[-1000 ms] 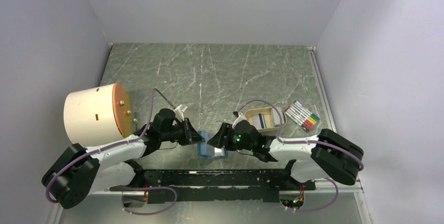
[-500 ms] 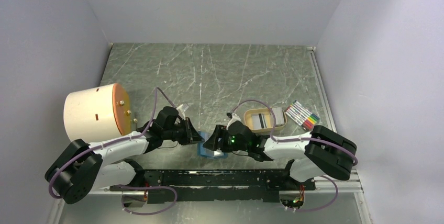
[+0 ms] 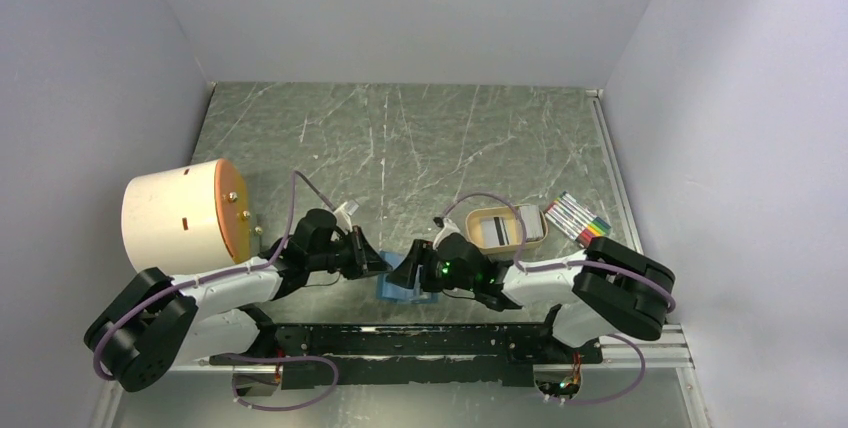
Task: Put the credit cards into the card holder
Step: Insert the credit card into the card holder, then pick up the credit card from the storage box.
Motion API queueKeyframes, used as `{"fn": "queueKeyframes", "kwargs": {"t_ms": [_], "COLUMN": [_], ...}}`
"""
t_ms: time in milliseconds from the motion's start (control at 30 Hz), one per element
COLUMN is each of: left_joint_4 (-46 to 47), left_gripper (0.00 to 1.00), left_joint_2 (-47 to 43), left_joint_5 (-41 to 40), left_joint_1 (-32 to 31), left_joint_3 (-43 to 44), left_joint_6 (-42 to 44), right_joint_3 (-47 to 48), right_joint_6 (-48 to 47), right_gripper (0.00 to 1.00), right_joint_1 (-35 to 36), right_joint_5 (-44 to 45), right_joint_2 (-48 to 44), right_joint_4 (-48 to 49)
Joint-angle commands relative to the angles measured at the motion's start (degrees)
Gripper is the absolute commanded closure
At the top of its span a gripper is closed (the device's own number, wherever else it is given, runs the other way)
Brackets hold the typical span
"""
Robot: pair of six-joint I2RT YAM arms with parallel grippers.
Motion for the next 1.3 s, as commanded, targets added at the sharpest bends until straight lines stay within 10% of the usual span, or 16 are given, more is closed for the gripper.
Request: {"fn": "queueKeyframes", "kwargs": {"t_ms": [0, 667, 1267], "left_joint_4": [-0.4, -6.0, -11.1], "left_gripper": [0.91, 0.91, 0.91], "left_joint_2": [-0.8, 2.3, 6.5], "left_joint_5": [1.0, -4.5, 2.3], "left_joint_1": [-0.5, -0.4, 2.1], "left_joint_3": [1.3, 3.3, 9.1], "left_joint_6": [0.4, 7.2, 16.4], "right_joint_3": [-2.2, 14.8, 25.4], "right_joint_6": [1.1, -16.0, -28.6], "right_gripper": [0.36, 0.32, 0.31], "right_joint_1": [-0.8, -4.8, -28.5], "right_joint_5": [2.6, 27.5, 37.5], "right_joint_2": [-3.2, -17.8, -10.1], "right_joint_4": [-0.6, -45.5, -67.1]}}
